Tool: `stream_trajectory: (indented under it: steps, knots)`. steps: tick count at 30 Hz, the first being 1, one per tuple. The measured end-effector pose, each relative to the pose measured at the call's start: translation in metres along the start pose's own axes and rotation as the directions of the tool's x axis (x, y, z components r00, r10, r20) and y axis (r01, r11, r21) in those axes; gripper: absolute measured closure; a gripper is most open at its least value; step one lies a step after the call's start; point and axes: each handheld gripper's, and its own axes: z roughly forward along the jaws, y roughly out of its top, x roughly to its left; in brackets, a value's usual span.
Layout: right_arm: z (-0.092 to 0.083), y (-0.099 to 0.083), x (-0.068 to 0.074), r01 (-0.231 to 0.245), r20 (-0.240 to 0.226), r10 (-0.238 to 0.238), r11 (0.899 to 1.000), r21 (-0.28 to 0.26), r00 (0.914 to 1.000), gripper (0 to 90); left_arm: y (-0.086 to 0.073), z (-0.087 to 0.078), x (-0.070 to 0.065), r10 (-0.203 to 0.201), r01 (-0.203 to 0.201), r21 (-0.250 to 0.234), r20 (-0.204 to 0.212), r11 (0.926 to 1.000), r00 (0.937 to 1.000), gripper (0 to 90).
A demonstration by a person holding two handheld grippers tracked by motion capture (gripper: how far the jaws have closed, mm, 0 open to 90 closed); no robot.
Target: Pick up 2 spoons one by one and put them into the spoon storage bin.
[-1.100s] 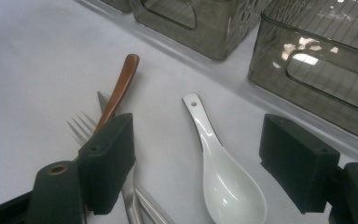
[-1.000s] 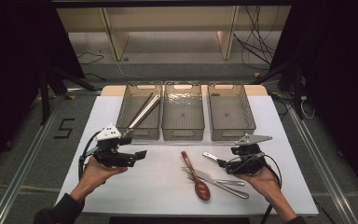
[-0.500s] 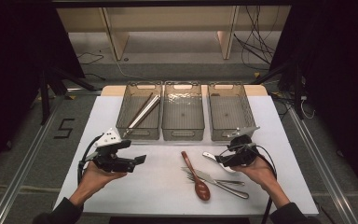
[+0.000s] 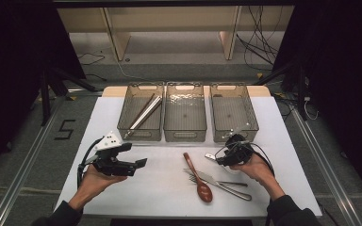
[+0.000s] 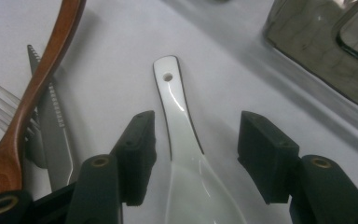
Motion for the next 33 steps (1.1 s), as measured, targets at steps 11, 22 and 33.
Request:
stream_trajectory:
  steps: [11, 22, 33]
  knots:
    - [0.012, 0.003, 0.003, 0.041, -0.01, -0.04, 0.996, 0.073, 0.9992, 63.5, -0.001, 0.0, 0.001, 0.002, -0.002, -0.008, 0.0, 1.0, 1.0, 15.7]
    - [0.01, 0.004, 0.008, 0.08, -0.016, -0.078, 0.992, 0.099, 0.9968, 73.0, -0.002, 0.001, 0.002, 0.017, -0.017, 0.005, -0.01, 0.9998, 0.9998, 15.8]
    - [0.008, 0.007, 0.017, 0.112, -0.041, -0.108, 0.985, 0.132, 0.9933, 76.6, -0.002, 0.001, 0.002, 0.022, -0.022, 0.003, -0.014, 0.9997, 0.9996, 16.1]
